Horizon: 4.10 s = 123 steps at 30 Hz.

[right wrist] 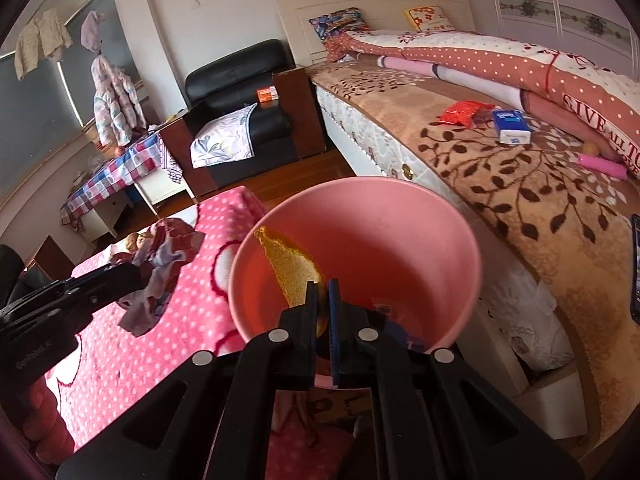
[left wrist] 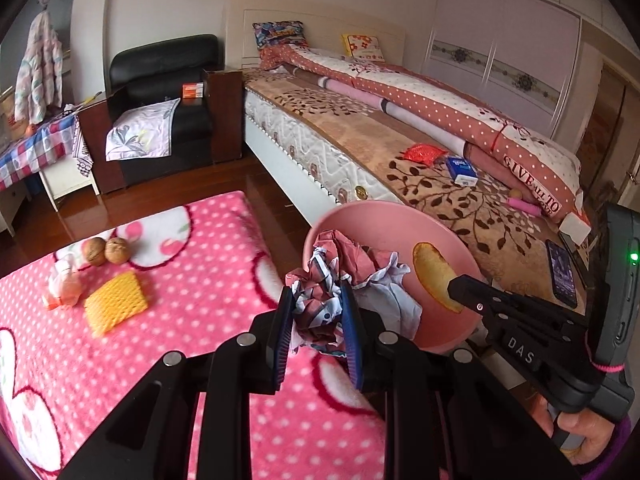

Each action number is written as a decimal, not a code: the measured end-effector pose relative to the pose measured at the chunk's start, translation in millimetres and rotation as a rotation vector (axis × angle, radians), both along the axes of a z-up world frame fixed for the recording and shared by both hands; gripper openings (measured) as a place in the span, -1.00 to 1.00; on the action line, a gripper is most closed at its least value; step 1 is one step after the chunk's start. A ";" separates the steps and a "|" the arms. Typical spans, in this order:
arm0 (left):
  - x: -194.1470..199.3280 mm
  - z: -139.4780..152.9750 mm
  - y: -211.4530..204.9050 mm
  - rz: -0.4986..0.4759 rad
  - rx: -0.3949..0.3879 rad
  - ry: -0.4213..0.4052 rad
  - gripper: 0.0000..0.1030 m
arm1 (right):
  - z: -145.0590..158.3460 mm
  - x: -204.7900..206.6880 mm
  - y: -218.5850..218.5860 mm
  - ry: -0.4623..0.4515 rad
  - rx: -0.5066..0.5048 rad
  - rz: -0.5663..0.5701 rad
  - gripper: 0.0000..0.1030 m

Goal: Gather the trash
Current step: 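Carry the wrapper and bread crust over the pink basin, then open the left tool to drop the wrapper into the basin, then move both open tools back over the table toward the orange bag and yellow mesh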

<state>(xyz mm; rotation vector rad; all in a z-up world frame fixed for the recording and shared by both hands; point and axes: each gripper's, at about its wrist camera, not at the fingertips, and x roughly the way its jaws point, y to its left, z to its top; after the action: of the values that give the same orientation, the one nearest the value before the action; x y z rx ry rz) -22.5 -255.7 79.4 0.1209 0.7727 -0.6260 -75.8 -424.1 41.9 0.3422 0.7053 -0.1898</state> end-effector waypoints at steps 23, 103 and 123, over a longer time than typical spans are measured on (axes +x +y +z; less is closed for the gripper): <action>14.7 -36.3 -60.2 0.001 0.116 0.024 -0.56 | -16.2 0.6 -25.7 0.045 0.005 -0.055 -0.89; 14.6 -34.6 -63.5 -0.035 0.075 0.052 0.03 | -29.7 9.8 -32.9 0.075 0.075 -0.070 -0.61; 22.5 -23.2 -11.5 0.025 0.033 0.033 0.03 | -14.2 18.7 7.9 0.072 0.037 0.000 -0.61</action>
<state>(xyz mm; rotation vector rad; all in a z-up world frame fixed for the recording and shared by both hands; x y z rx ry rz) 0.0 -267.3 56.3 0.1311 0.8157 -0.5932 -57.1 -416.2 27.7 0.3726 0.7810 -0.1898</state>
